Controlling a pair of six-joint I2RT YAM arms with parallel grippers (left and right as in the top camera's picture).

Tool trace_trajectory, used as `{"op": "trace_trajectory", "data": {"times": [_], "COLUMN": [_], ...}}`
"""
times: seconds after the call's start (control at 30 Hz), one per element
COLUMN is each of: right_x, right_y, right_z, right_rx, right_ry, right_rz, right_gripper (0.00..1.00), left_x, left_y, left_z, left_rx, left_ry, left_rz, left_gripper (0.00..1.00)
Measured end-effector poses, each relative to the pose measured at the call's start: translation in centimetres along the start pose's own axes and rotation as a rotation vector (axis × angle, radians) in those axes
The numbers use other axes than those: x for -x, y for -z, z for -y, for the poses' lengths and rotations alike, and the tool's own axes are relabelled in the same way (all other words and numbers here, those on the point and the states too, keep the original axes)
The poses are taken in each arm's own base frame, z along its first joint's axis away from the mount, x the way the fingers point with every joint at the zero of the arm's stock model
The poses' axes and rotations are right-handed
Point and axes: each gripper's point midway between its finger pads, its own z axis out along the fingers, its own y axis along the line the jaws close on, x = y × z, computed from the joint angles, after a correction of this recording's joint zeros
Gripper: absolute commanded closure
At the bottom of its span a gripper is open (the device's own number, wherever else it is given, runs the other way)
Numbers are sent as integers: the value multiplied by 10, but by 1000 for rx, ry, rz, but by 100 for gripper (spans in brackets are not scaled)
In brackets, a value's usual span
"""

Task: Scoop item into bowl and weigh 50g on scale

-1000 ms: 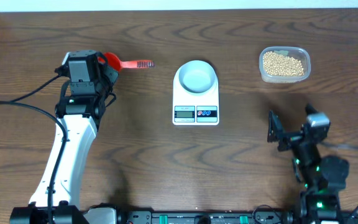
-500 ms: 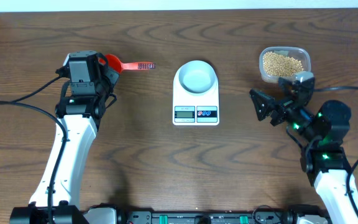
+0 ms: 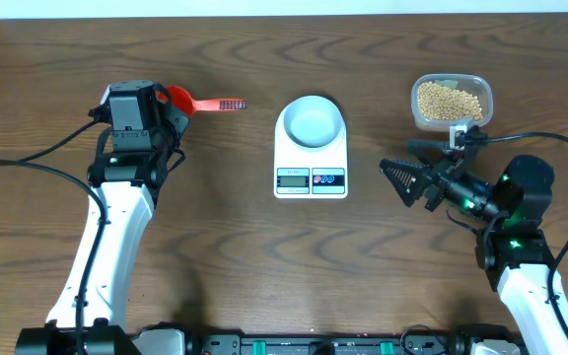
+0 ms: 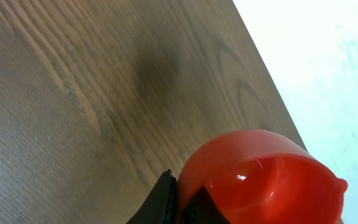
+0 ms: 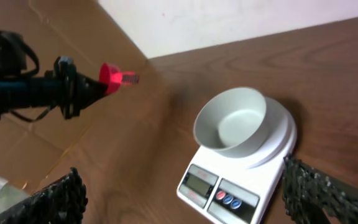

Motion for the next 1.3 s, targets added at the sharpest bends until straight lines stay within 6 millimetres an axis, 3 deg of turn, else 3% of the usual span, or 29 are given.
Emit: {"op": "trace_trajectory", "data": {"times": [0.2, 0.57, 0.93, 1.13, 1.3], "right_x": [15, 18, 8, 3, 3], "right_y": [1, -1, -40, -46, -45], "right_z": [8, 8, -2, -14, -21], "right_rx": [-59, -67, 65, 175, 208], "right_ry": [32, 13, -29, -44, -32], "right_rz": [63, 79, -51, -114, -118], "right_gripper": [1, 1, 1, 1, 21], "left_x": [-3, -12, -32, -35, -41], "left_y": [0, 0, 3, 4, 5], "left_z": [-4, -6, 8, 10, 14], "left_rx": [14, 16, -74, -90, -117], "left_ry": [-1, -5, -127, -155, -154], "left_rz": [-14, -57, -171, -188, -220], "left_gripper": [93, 93, 93, 93, 93]}}
